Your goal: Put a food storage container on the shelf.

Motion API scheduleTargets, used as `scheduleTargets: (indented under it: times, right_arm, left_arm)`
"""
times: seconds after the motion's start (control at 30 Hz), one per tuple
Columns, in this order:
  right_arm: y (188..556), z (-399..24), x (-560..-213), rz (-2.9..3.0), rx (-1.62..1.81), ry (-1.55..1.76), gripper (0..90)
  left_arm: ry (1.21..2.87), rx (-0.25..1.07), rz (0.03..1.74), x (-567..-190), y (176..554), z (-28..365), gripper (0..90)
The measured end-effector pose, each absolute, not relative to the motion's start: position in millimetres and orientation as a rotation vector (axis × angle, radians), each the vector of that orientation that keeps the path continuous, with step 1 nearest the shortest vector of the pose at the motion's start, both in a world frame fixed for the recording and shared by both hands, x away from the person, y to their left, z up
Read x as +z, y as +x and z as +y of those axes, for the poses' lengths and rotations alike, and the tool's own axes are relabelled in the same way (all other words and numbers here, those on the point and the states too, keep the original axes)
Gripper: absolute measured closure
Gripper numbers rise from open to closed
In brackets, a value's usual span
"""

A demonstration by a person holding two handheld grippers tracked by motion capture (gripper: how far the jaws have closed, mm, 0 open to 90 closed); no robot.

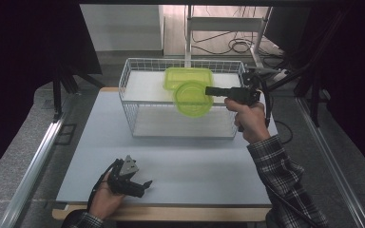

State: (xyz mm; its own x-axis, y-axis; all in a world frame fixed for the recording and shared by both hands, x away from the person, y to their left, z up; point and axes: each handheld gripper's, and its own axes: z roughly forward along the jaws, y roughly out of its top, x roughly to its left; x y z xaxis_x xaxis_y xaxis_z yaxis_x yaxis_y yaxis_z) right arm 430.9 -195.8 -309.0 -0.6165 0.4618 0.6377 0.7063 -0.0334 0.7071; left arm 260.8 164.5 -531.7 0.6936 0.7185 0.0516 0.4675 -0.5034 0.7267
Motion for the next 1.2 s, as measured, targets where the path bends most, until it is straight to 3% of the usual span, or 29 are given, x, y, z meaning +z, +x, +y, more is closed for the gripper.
scheduleTargets:
  times: [0.7,1.2]
  right_arm:
    - [459.5,-181.6,-271.1,-1.986,-1.828,-1.344,81.1]
    - [481.4,-166.4,-270.9,-2.014,-1.844,-1.483,81.0]
  left_arm:
    - [2.203,0.448,0.907,-532.3,260.8,164.8,5.2]
    - [2.210,0.451,0.903,-532.8,260.9,165.0,5.2]
